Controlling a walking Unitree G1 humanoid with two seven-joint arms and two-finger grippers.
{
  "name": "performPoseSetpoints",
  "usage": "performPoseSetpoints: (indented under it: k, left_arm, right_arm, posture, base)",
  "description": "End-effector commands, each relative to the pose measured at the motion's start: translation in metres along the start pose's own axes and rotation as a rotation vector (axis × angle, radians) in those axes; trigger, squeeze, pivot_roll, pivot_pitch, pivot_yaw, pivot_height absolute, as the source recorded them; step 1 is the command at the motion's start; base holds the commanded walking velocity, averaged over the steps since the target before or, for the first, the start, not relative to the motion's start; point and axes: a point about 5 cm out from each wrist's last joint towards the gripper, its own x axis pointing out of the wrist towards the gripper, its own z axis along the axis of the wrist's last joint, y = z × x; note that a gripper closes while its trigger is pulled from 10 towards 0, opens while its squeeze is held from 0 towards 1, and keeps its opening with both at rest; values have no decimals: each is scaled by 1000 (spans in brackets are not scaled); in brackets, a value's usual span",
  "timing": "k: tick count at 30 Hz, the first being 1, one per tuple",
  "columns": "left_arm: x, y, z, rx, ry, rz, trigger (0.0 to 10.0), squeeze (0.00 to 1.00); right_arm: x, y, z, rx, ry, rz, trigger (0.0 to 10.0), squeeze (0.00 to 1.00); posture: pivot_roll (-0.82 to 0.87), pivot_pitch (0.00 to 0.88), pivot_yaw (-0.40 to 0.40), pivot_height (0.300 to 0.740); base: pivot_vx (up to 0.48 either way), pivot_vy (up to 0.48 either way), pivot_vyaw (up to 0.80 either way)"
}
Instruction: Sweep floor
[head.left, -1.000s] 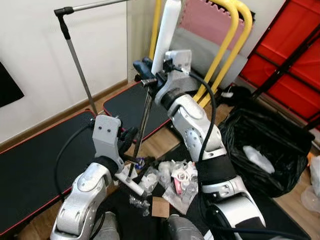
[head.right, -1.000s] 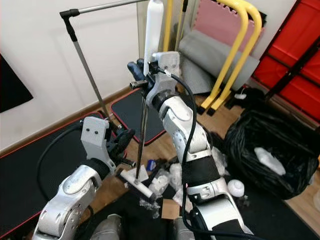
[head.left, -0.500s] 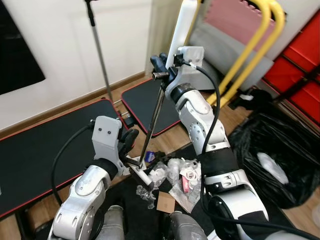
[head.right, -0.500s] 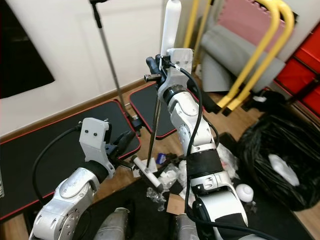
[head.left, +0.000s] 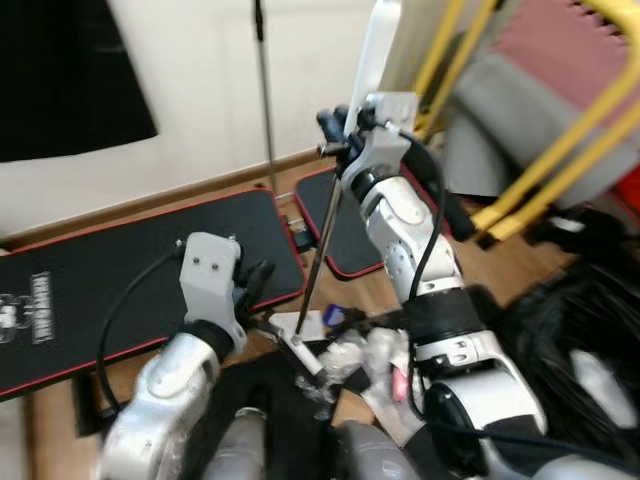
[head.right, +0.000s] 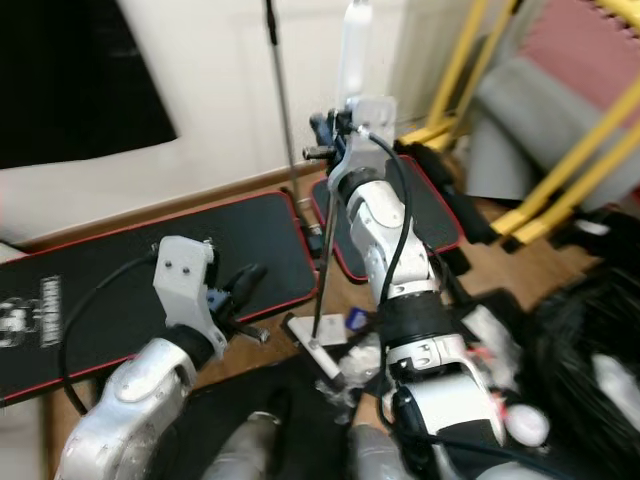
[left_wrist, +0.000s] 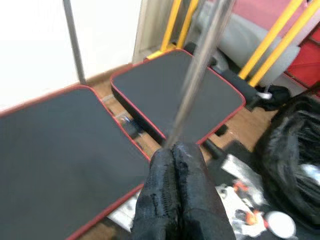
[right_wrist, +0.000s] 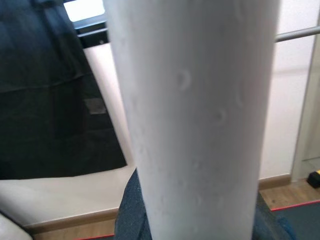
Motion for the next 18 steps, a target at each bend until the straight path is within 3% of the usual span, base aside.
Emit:
performPoseSetpoints:
  k: [1, 8, 10, 18]
  left_arm:
    - [-3, 1, -3, 9, 26, 23, 10000, 0]
    - [-6, -1, -3, 7, 29, 23, 10000, 0]
    - [-9, -3, -2, 5, 31, 23, 10000, 0]
    - [-15, -6, -1, 4, 38, 23, 10000, 0]
  right_arm:
    - [4, -1, 11, -4, -65, -31, 10000, 0]
    - [10, -13, 20, -61, -117, -141, 10000, 0]
    - [14, -23, 24, -114, -133, -232, 10000, 0]
    - [18, -33, 26, -105, -154, -301, 10000, 0]
  posture:
    - [-46, 310, -174, 740]
    - [-41, 320, -178, 740]
    - [-38, 331, -181, 740]
    - [-35, 356, -187, 740]
  base:
    - [0, 0, 0]
    - [0, 0, 0]
    - [0, 0, 0]
    - [0, 0, 0]
